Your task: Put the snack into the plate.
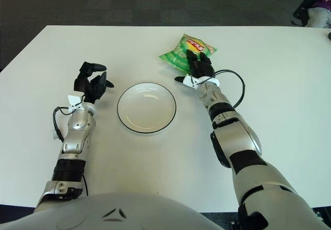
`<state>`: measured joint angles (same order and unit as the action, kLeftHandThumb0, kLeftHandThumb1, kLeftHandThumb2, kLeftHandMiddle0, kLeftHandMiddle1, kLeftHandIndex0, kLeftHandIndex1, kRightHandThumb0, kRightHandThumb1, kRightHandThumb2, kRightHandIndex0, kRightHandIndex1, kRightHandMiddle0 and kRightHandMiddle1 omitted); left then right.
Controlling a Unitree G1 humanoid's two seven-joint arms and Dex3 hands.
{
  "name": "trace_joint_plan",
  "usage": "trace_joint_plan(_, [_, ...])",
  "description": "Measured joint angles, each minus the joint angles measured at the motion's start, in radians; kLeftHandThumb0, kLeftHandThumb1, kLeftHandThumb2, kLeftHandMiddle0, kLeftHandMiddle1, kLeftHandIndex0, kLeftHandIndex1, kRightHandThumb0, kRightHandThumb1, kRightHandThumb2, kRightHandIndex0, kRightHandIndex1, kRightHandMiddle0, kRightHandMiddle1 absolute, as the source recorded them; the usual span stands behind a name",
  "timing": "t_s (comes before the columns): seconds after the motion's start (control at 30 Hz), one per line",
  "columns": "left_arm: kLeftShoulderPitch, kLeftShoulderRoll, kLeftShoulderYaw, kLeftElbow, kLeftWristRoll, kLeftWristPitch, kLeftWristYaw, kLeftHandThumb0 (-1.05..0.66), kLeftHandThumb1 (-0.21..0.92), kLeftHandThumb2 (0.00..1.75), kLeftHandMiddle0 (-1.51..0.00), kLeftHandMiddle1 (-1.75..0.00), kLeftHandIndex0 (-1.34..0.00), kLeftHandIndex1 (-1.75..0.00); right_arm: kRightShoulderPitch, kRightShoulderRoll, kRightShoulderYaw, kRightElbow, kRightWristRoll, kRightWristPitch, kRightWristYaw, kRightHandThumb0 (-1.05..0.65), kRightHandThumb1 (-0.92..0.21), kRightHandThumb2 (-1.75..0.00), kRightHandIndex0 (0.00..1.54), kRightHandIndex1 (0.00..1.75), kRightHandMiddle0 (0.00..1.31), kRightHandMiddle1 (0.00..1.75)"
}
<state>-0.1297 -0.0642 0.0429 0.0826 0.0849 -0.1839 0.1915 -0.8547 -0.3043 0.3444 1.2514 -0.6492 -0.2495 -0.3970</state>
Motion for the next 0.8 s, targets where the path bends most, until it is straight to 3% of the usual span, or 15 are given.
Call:
trace_joint_plan(0.1, [0.0, 0.0, 0.0, 0.0, 0.004, -0.005, 0.005, -0.36, 0.92, 0.34, -0.94, -1.44, -0.4, -1.55, -0.006, 0.001, 0.015, 0.02, -0.007, 0.016, -0.051, -0.76, -0.92, -0.2, 0.11, 0.01, 0.3, 0.09])
trace_joint_plan(0.17, [0.001, 0.001, 0.0, 0.0, 0.008, -0.009, 0.009, -0.36, 0.92, 0.34, -0.94, -1.44, -0.4, -1.55, -0.005, 0.005, 0.027, 0.037, -0.015, 0.03, -0.116, -0.63, -0.92, -0.15, 0.27, 0.02, 0.47, 0.12])
trace_joint_plan(0.3, [0.001, 0.002, 0.0, 0.001, 0.02, -0.018, 0.022, -0.36, 0.92, 0.33, -0.94, -1.44, -0.4, -1.55, 0.001, 0.016, 0.055, 0.063, -0.043, 0.077, -0.261, -0.46, -0.92, -0.08, 0.53, 0.06, 0.68, 0.23])
trace_joint_plan(0.33, [0.001, 0.003, 0.0, 0.001, 0.021, -0.021, 0.024, -0.36, 0.92, 0.33, -0.94, -1.44, -0.4, -1.55, 0.003, 0.02, 0.061, 0.068, -0.047, 0.089, -0.294, -0.42, -0.92, -0.1, 0.6, 0.11, 0.65, 0.62])
trace_joint_plan(0.37, [0.001, 0.003, 0.0, 0.002, 0.023, -0.022, 0.025, -0.36, 0.92, 0.33, -0.94, -1.44, -0.4, -1.55, 0.006, 0.023, 0.067, 0.071, -0.049, 0.102, -0.326, -0.41, -0.92, -0.11, 0.6, 0.17, 0.64, 0.76])
trace_joint_plan(0.43, [0.001, 0.004, 0.0, 0.002, 0.029, -0.024, 0.03, -0.36, 0.92, 0.33, -0.95, -1.44, -0.4, -1.55, 0.009, 0.029, 0.075, 0.076, -0.049, 0.121, -0.373, -0.39, -0.92, -0.13, 0.48, 0.63, 0.61, 1.09])
trace_joint_plan(0.5, [0.002, 0.004, 0.0, 0.003, 0.037, -0.025, 0.035, -0.36, 0.92, 0.33, -0.95, -1.44, -0.4, -1.55, 0.009, 0.034, 0.079, 0.078, -0.049, 0.131, -0.401, -0.38, -0.92, -0.13, 0.39, 0.95, 0.61, 1.2])
trace_joint_plan(0.53, [0.002, 0.004, 0.0, 0.004, 0.04, -0.026, 0.036, -0.36, 0.92, 0.33, -0.95, -1.44, -0.4, -1.55, 0.009, 0.035, 0.081, 0.078, -0.049, 0.134, -0.412, -0.24, -0.92, -0.16, 0.38, 1.11, 0.62, 1.22])
trace_joint_plan(0.63, [0.002, 0.005, 0.0, 0.005, 0.042, -0.032, 0.04, -0.36, 0.92, 0.33, -0.95, -1.44, -0.4, -1.55, 0.008, 0.037, 0.086, 0.078, -0.048, 0.141, -0.432, -0.08, -0.92, -0.2, 0.37, 1.31, 0.62, 1.26])
trace_joint_plan(0.67, [0.002, 0.005, 0.001, 0.006, 0.043, -0.034, 0.041, -0.36, 0.92, 0.33, -0.95, -1.44, -0.4, -1.55, 0.007, 0.037, 0.088, 0.078, -0.048, 0.143, -0.437, -0.06, -0.87, -0.32, 0.35, 1.37, 0.58, 1.34])
trace_joint_plan(0.73, [0.002, 0.005, 0.001, 0.006, 0.043, -0.035, 0.042, -0.36, 0.92, 0.33, -0.95, -1.44, -0.4, -1.54, 0.007, 0.037, 0.093, 0.077, -0.049, 0.147, -0.449, -0.03, -0.7, -0.72, 0.3, 1.57, 0.47, 1.58])
trace_joint_plan(0.8, [0.002, 0.006, 0.001, 0.009, 0.043, -0.037, 0.042, -0.36, 0.92, 0.33, -0.95, -1.43, -0.4, -1.54, 0.007, 0.036, 0.1, 0.076, -0.05, 0.15, -0.466, -0.01, -0.63, -0.87, 0.3, 1.64, 0.42, 1.66])
